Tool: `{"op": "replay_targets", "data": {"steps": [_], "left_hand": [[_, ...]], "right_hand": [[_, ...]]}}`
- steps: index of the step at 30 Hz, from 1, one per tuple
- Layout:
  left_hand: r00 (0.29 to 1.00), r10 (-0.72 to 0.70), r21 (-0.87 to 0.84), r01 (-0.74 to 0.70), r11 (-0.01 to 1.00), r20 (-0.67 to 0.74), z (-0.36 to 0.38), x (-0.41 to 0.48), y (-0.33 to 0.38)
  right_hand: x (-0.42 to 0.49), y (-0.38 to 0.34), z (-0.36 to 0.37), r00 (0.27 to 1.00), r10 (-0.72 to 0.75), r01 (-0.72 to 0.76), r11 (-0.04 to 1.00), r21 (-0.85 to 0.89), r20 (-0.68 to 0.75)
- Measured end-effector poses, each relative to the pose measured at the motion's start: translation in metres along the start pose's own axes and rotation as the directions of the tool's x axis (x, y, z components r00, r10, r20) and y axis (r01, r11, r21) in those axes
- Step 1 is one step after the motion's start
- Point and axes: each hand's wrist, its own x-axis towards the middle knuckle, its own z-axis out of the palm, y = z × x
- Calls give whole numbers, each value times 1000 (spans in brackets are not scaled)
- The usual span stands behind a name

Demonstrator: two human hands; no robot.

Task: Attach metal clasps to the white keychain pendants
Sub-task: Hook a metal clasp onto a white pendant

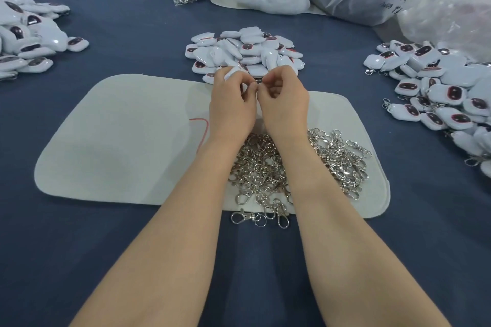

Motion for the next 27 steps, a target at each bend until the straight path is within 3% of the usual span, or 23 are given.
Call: {"op": "replay_targets", "data": {"steps": [22,27], "left_hand": [[1000,-9,44,9,999,9,-2,-1,3],[1000,-15,45,15,999,-5,-1,-1,1]], "right_hand": [[0,0,-1,999,21,-19,999,-32,46],[-1,-1,-2,996,-48,53,996,-74,72]]}}
